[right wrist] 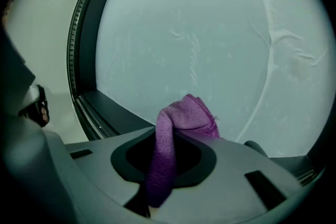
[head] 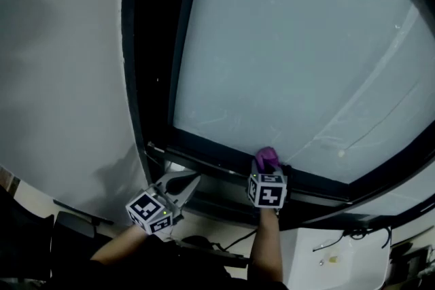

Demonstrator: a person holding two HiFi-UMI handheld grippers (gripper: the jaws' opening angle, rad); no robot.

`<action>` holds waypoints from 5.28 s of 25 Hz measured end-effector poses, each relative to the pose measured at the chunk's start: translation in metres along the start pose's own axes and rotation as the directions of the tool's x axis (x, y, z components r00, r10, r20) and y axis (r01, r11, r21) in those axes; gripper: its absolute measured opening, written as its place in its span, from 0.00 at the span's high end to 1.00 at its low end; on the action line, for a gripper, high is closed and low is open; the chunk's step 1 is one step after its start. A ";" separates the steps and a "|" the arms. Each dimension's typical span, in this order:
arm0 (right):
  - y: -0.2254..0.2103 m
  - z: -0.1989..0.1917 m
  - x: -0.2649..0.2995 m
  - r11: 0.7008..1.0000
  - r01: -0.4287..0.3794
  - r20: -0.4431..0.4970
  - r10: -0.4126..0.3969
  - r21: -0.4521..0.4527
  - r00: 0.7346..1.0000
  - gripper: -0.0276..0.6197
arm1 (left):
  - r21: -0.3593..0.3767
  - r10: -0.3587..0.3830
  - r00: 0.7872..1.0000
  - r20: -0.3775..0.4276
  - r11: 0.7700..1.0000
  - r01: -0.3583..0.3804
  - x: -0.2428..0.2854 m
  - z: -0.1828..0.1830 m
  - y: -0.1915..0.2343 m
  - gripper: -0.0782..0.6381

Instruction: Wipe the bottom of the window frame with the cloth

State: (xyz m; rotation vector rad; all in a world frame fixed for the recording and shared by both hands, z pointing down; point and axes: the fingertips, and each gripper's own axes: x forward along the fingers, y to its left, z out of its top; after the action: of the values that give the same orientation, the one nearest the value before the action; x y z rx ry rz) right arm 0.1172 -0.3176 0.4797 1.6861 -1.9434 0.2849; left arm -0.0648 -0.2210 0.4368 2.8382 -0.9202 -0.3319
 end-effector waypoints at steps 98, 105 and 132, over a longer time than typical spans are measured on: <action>0.269 0.076 0.049 0.653 -0.548 -0.187 0.540 -0.522 0.821 0.85 | 0.119 0.536 0.833 0.135 0.826 -0.551 -0.126 0.057 0.068 0.90; 0.272 0.062 0.037 0.629 -0.566 -0.168 0.576 -0.533 0.800 0.85 | 0.118 0.570 0.807 0.153 0.801 -0.587 -0.143 0.061 0.055 0.90; 0.245 0.033 -0.123 0.404 -0.787 0.277 0.912 -0.467 0.303 0.86 | 0.003 0.530 0.830 0.175 0.842 -0.539 -0.146 0.046 0.037 0.90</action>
State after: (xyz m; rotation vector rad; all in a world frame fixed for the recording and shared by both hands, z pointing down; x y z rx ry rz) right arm -0.1198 -0.1828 0.4336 0.3319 -3.0152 -0.0561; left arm -0.2126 -0.1675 0.4236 2.4676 -1.7230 -0.4792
